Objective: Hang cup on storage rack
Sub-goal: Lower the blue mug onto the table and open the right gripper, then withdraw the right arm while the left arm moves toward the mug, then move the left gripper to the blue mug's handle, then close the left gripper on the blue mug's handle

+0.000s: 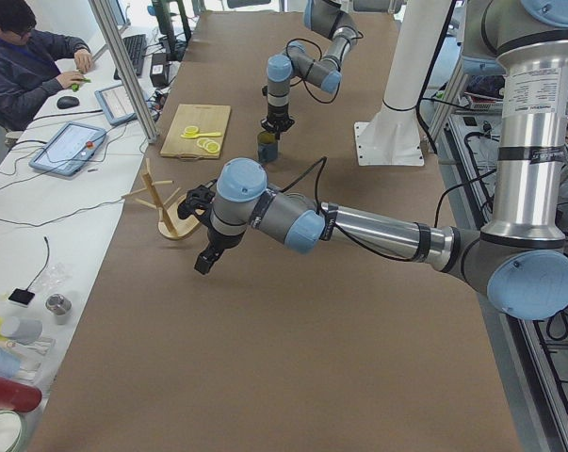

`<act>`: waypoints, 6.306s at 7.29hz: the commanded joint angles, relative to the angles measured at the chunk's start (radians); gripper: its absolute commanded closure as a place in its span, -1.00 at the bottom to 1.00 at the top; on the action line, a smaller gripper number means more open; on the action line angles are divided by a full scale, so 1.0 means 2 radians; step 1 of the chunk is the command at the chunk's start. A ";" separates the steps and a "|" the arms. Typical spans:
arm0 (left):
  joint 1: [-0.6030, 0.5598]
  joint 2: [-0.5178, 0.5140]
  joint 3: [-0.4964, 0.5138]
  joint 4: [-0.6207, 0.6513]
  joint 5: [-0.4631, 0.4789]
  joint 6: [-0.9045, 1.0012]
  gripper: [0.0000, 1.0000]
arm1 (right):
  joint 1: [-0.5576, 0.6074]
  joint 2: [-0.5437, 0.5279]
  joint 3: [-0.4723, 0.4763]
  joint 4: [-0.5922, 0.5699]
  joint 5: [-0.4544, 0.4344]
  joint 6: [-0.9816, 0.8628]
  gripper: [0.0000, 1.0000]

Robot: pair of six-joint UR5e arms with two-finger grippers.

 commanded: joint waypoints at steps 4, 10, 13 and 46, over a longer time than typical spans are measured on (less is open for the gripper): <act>0.001 -0.005 0.001 0.000 0.000 0.000 -0.98 | 0.048 -0.035 0.073 -0.004 0.012 -0.115 -1.00; 0.093 -0.048 -0.005 -0.097 0.002 -0.100 -0.98 | 0.196 -0.259 0.213 -0.001 0.108 -0.551 -1.00; 0.201 -0.052 0.002 -0.212 0.053 -0.213 -0.98 | 0.287 -0.339 0.213 -0.003 0.132 -0.817 -1.00; 0.551 -0.206 0.198 -0.510 0.504 -0.393 -0.04 | 0.542 -0.522 0.214 -0.003 0.215 -1.275 -1.00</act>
